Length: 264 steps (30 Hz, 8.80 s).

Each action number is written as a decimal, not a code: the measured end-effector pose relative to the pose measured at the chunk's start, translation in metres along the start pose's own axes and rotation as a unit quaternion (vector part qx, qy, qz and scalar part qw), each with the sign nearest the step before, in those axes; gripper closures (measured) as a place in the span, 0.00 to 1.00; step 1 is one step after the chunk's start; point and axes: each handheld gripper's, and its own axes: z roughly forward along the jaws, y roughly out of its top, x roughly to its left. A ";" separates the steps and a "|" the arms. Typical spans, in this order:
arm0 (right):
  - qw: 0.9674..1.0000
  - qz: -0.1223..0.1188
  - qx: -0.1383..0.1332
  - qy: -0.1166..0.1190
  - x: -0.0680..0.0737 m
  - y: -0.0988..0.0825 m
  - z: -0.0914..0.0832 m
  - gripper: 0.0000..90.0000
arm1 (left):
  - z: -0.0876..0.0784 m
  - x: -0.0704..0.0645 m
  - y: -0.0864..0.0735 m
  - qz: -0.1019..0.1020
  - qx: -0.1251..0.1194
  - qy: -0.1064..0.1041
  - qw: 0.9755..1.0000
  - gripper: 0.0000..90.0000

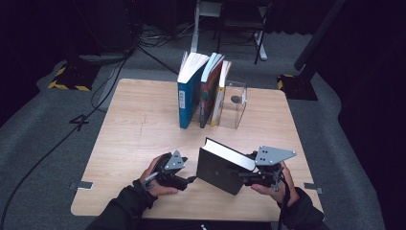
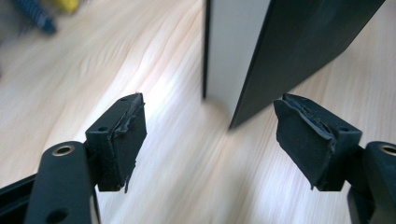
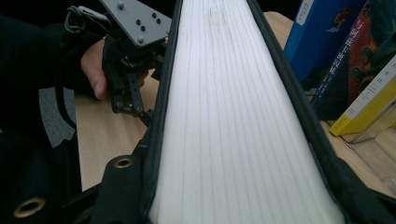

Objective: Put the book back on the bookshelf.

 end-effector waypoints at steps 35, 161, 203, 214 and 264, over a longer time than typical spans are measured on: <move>0.999 0.024 0.010 -0.029 -0.017 0.009 -0.018 0.59 | -0.029 0.041 -0.050 -0.068 0.039 0.056 0.995 0.25; 0.954 0.170 0.048 -0.242 -0.164 0.027 0.036 0.54 | -0.027 0.040 -0.049 -0.056 0.040 0.041 0.997 0.24; 0.929 0.178 -0.038 -0.323 -0.208 0.061 0.080 0.59 | -0.027 0.038 -0.049 -0.052 0.039 0.035 0.997 0.24; 0.931 0.179 -0.046 -0.316 -0.205 0.047 0.082 0.58 | -0.027 0.038 -0.049 -0.047 0.040 0.034 0.998 0.25; 0.932 0.178 0.020 -0.316 -0.226 0.087 0.081 0.59 | -0.028 0.035 -0.050 -0.045 0.039 0.029 0.998 0.25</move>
